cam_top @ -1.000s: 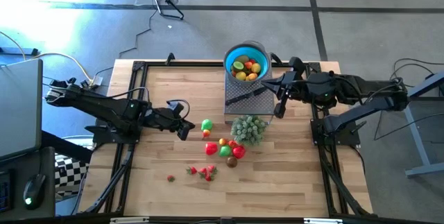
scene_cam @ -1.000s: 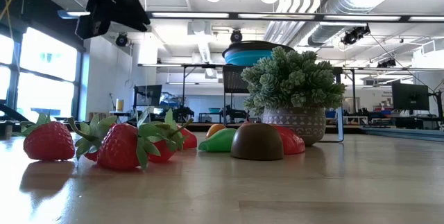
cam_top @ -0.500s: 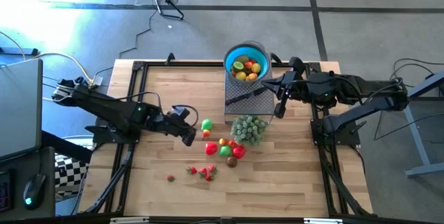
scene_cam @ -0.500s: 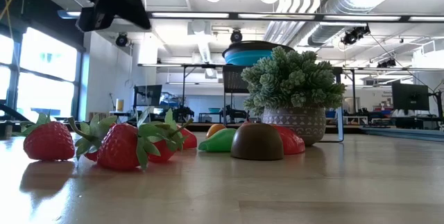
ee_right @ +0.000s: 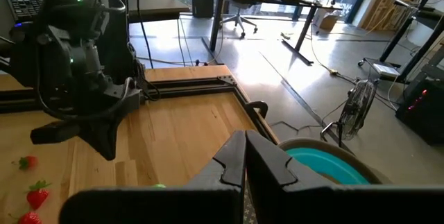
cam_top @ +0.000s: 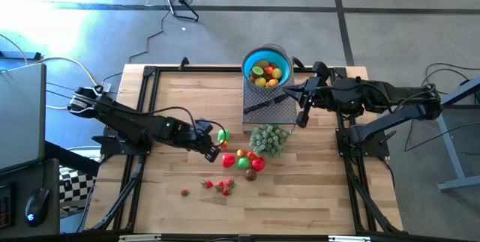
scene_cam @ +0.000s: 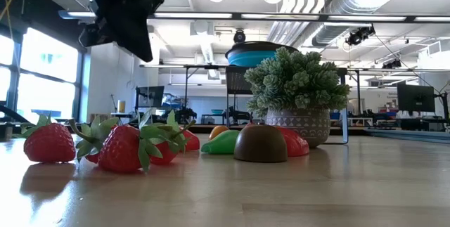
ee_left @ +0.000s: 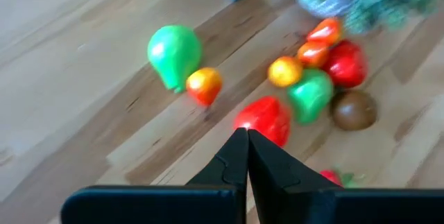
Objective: Pick & Place Fruit
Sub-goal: Put the orange pear into the blue strainer bowl
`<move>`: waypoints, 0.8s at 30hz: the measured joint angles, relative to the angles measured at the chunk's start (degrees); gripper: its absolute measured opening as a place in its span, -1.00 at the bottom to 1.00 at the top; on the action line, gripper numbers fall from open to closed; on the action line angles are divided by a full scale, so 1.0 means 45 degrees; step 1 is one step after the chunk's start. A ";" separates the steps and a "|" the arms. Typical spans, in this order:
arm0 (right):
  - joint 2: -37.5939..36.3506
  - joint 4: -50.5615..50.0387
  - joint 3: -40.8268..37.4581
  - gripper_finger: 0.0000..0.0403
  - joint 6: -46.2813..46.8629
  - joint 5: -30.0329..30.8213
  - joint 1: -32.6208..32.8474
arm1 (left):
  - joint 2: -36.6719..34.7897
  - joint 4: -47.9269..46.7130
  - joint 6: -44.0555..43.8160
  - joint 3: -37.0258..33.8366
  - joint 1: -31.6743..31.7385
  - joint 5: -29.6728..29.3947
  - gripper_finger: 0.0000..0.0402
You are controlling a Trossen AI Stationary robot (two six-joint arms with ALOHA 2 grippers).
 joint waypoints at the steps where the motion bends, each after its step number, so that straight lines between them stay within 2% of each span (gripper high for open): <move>1: 0.0000 -0.0002 0.0000 -0.98 0.0000 0.0000 0.0000 | 0.0039 -0.0157 -0.0041 -0.0012 0.0011 0.0000 -0.97; 5: 0.0000 -0.0007 0.0000 -0.98 0.0000 0.0000 0.0000 | 0.0311 -0.0391 -0.0666 -0.0034 0.0432 0.0366 -0.93; 8: 0.0000 -0.0005 0.0000 -0.98 0.0000 0.0000 0.0000 | 0.0497 -0.0209 -0.0681 0.0018 0.0911 0.0782 -0.79; 15: 0.0000 -0.0095 0.0000 -0.98 0.0024 0.0000 0.0000 | 0.0693 -0.0056 -0.0896 -0.0023 0.1588 0.1078 -0.28; 24: 0.0000 -0.0115 0.0000 -0.98 0.0017 -0.0005 0.0000 | 0.1089 -0.0074 -0.1343 -0.0027 0.1659 0.1080 0.30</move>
